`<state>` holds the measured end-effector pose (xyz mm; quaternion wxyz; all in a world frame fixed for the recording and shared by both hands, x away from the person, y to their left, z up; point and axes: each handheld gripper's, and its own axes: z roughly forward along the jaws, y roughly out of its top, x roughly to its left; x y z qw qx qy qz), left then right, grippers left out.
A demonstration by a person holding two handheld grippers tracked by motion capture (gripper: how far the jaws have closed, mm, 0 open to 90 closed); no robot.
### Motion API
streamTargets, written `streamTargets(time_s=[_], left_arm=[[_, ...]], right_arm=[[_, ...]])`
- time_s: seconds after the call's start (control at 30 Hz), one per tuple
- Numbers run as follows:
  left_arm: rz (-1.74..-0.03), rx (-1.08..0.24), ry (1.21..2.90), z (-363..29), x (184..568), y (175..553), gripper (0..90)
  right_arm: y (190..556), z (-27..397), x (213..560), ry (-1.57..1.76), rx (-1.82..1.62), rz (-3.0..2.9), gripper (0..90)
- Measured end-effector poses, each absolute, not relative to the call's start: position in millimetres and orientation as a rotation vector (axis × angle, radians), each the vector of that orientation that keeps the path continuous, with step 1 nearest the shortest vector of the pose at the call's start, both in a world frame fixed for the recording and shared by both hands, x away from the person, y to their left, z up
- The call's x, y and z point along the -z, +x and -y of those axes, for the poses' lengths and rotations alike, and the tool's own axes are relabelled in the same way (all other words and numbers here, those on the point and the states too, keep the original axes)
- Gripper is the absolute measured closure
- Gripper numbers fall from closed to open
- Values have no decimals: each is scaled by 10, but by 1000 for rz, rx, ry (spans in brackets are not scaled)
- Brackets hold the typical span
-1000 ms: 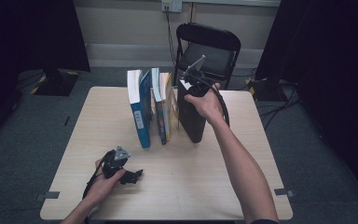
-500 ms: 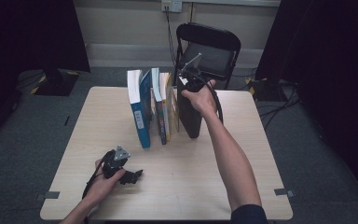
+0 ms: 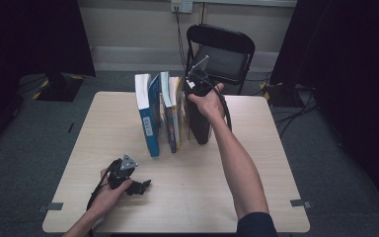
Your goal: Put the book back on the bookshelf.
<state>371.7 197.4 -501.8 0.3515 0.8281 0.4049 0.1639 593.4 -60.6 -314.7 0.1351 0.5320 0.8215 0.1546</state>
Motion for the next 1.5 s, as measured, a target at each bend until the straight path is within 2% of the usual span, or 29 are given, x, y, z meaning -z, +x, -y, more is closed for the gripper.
streamTargets(time_s=[0.4, 0.43, 0.5, 0.8, 0.97, 1.13, 1.5], left_arm=[[-1045, -421, 2149, -1980, 5015, 3709, 0], [-1046, -421, 2148, -1980, 5015, 3709, 0], [-1046, -421, 2148, -1980, 5015, 3708, 0], [-1047, -429, 2143, -1977, 5020, 3709, 0], [-1047, -428, 2143, -1977, 5020, 3710, 0], [-1046, -428, 2142, -1977, 5020, 3711, 0], [-1046, -427, 2142, -1977, 5020, 3711, 0]], right_arm=[[5882, 651, 3126, 1511, -555, -2360, 500], [5831, 667, 3120, 1496, -574, -2360, 461], [5798, 679, 3117, 1487, -588, -2363, 439], [5458, 890, 3046, 1427, -752, -2327, 404], [5344, 980, 3106, 1409, -788, -2335, 413], [5323, 1041, 3257, 1415, -830, -2319, 475], [5296, 880, 3209, 1489, -762, -2242, 512]])
